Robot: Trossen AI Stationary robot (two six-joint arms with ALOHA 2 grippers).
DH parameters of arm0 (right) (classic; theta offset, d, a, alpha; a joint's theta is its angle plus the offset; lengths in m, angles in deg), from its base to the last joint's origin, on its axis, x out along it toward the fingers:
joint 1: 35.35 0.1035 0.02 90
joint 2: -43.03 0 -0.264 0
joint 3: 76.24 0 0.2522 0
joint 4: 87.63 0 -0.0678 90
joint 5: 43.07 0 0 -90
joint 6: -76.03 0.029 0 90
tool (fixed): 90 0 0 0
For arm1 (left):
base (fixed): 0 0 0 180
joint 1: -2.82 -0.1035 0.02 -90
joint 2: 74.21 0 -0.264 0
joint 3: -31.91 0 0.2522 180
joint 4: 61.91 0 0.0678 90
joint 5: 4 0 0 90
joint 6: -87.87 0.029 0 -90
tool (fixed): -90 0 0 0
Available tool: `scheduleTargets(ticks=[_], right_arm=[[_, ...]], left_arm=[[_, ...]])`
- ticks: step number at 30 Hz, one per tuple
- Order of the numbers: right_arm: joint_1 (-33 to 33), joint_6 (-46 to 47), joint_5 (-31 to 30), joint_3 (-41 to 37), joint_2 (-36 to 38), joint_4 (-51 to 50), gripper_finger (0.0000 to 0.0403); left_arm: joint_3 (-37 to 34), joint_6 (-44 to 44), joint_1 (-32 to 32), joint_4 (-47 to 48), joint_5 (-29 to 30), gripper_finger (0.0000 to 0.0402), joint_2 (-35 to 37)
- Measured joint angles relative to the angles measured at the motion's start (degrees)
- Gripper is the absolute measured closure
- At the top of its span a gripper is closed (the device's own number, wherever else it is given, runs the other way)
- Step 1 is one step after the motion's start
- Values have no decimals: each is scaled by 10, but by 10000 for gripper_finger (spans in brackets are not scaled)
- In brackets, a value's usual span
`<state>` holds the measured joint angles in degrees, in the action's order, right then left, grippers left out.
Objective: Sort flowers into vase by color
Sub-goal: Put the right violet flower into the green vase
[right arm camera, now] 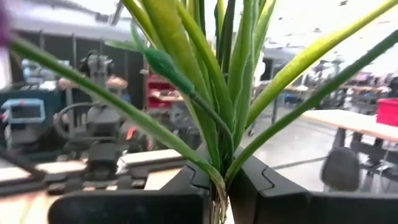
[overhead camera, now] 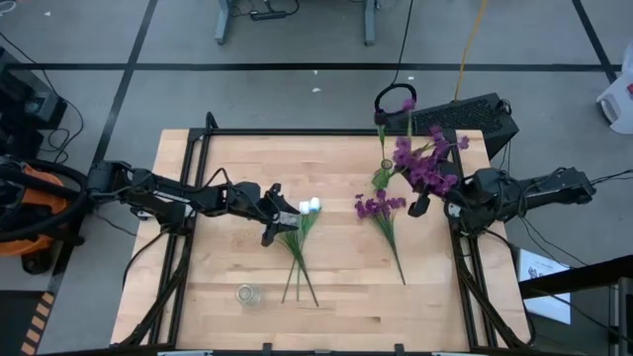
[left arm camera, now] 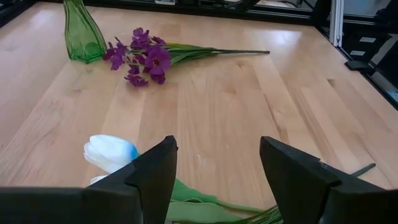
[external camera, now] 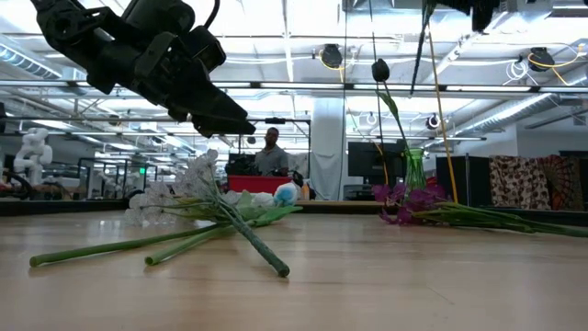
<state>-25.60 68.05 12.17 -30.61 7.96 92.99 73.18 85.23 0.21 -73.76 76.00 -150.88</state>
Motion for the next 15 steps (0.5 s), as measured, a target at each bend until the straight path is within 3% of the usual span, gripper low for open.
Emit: scheduleTargets(ticks=[6,15], right_arm=[[-50,-24,-17,-63,26,86,383],[-153,18,-23,-115,28,104,383]], left_arm=[[0,0,0,-1,0,166,0],[0,-1,0,-11,0,166,0]])
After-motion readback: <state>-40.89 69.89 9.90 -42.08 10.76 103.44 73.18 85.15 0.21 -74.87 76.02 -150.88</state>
